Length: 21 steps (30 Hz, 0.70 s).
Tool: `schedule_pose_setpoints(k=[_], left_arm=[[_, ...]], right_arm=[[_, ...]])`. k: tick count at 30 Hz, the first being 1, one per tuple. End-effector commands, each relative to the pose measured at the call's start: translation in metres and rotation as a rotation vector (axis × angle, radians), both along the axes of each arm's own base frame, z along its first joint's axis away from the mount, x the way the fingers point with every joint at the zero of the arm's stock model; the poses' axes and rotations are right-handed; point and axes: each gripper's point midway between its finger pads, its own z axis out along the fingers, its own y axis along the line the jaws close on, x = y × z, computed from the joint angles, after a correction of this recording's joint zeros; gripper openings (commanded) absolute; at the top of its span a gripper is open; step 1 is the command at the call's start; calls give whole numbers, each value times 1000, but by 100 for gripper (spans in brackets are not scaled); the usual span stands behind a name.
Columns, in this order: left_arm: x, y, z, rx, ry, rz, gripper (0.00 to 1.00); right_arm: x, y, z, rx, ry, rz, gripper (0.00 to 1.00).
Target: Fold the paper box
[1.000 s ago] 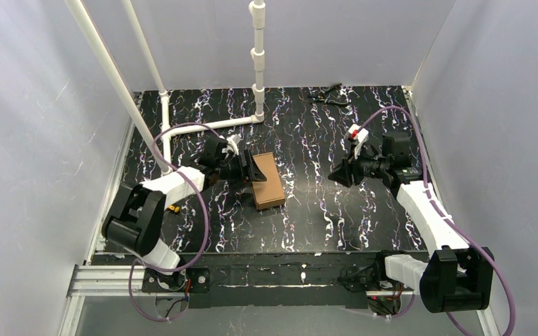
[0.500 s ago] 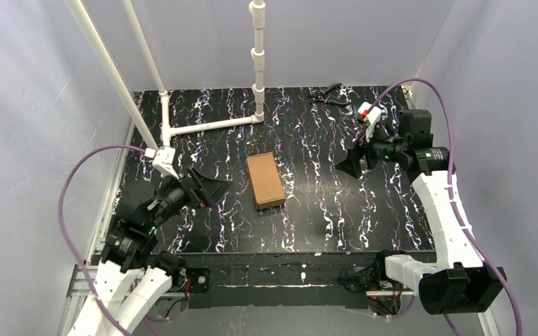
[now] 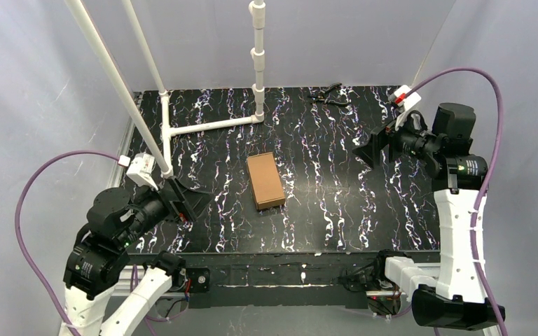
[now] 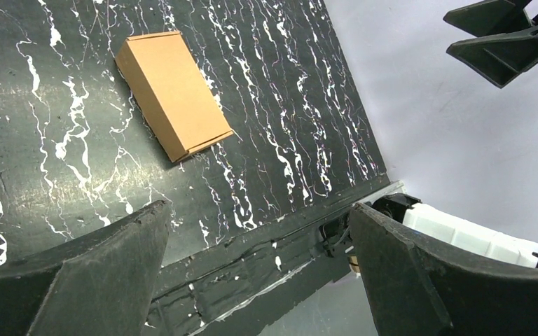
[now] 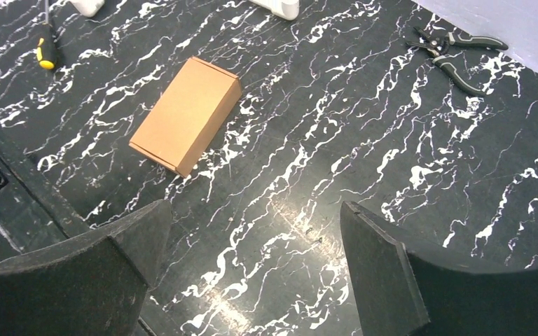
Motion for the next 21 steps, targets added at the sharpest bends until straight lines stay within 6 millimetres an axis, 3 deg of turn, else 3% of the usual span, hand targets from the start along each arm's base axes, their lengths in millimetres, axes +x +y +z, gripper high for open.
schedule_pose_setpoints(k=[1,4,11,21], left_arm=[[-10,4,-1,15,35,-1,98],[-14,4,1,-4,42,0,98],[-21,11,2,1,38,25,98],[-26,17,-17,12,55,46,98]], right_arm=[[-14,8,11,98,22,19,98],[-3,6,20,185,54,-81,98],[-4,7,28,219,39,-92,98],[-5,6,26,239,32,-109,98]])
